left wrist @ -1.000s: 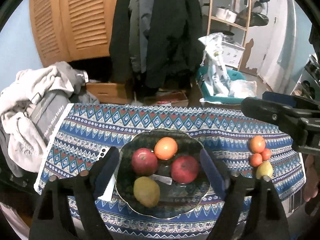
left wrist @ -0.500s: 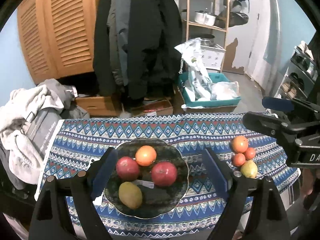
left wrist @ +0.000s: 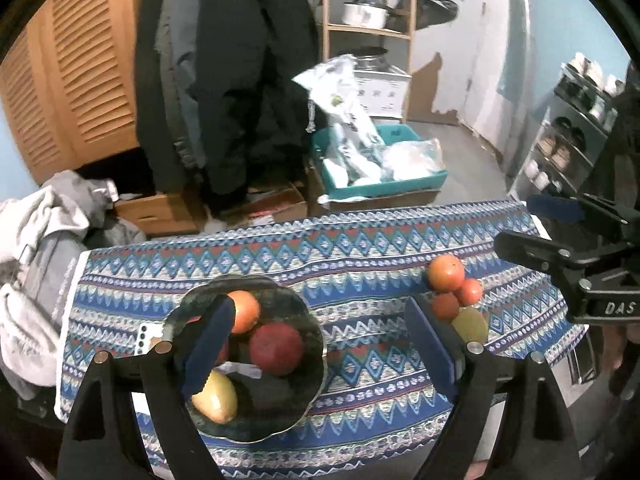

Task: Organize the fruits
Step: 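Withdraw both tools from the bowl toward the remaining fruit, then grasp the large green mango with the right tool while the left tool approaches an orange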

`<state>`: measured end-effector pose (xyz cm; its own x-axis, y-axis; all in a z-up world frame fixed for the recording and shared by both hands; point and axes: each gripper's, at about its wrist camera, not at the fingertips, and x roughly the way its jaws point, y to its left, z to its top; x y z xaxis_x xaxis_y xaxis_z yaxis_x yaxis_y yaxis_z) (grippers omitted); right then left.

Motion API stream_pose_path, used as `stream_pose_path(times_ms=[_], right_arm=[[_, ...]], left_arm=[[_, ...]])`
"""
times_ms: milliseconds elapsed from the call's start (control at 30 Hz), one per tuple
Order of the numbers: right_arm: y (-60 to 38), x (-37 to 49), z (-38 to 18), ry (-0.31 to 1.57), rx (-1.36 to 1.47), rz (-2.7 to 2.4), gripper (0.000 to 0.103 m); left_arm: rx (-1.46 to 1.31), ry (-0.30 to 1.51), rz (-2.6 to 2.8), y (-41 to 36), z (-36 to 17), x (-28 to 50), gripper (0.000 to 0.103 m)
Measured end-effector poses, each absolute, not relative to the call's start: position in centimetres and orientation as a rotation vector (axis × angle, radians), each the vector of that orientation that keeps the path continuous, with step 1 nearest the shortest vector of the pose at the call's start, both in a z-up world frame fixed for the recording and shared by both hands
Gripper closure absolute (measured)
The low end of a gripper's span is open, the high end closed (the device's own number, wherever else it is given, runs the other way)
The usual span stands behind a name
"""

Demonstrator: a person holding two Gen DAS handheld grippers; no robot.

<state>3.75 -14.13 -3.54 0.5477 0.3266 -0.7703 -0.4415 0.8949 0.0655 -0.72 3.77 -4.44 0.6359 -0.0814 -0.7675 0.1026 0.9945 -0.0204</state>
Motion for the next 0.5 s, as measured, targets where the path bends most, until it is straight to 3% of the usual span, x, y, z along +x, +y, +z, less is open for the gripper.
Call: stream_pose_path(times_ms=[500], right_arm=[[-19.4,5.2,-10.9,1.058,-0.079,0.399,0.018]], left_arm=[[0.077,1.002,-0.215,-1.5,-10.6,1.2,0.015]])
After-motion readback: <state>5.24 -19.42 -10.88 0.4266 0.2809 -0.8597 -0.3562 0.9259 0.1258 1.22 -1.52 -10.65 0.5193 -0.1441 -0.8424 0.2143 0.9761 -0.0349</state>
